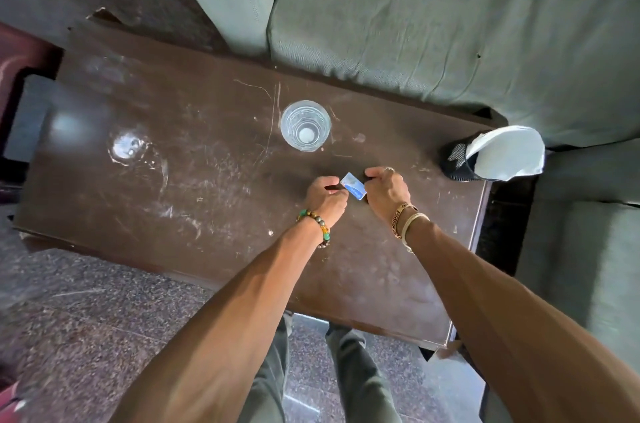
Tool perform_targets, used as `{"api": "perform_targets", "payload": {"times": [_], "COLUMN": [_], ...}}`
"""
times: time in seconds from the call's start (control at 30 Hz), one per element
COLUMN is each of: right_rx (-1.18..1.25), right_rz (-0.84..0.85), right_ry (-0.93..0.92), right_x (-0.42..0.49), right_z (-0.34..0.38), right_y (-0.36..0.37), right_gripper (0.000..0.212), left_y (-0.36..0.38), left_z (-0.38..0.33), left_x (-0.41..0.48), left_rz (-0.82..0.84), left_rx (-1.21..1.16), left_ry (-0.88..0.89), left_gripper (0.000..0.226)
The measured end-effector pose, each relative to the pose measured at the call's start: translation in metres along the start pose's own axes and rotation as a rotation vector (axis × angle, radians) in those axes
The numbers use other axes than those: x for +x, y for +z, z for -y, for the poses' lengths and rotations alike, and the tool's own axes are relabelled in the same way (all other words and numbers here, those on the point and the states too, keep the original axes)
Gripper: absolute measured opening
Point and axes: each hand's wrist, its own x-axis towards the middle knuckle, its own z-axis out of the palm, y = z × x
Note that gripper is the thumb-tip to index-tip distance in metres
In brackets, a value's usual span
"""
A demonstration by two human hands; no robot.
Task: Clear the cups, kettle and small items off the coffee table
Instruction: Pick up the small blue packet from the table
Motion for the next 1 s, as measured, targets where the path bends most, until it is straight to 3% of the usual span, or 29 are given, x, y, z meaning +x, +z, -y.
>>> {"api": "perform_targets", "payload": {"times": [0.13, 0.3, 0.5, 0.87, 1.0], "right_rx": [-0.025, 0.075, 0.113, -0.038, -0.071], "right_rz": [0.035, 0.087, 0.108, 0.082, 0.095], "right_ry": [-0.033, 0.028, -0.04, -0.336, -0.491], "right_x": [-0.007, -0.031, -0.091, -0.231, -0.285], "right_z": [0.003, 0.005, 0.034, 0.161, 0.215], "right_y": [0.008, 0.006, -0.016, -0.039, -0.021], "right_gripper": [0.033, 0.03, 0.028, 0.029, 0.023], "left_y": [0.005, -0.005, -0.035, -0.132, -0.2], "left_z": [-0.004, -0.01, -0.035, -0.123, -0.153], "left_x": [-0.003, -0.022, -0.079, -0.229, -0.272], "left_rz": [0.045, 0.024, 0.024, 0.011, 0.034], "left_rx": [-0.146, -0.11, -0.142, -0.313, -0.383], "left_ry": [-0.035, -0.022, -0.018, 0.197, 0.295], "left_gripper": [0.041, 0.043, 0.04, 0.04, 0.026]}}
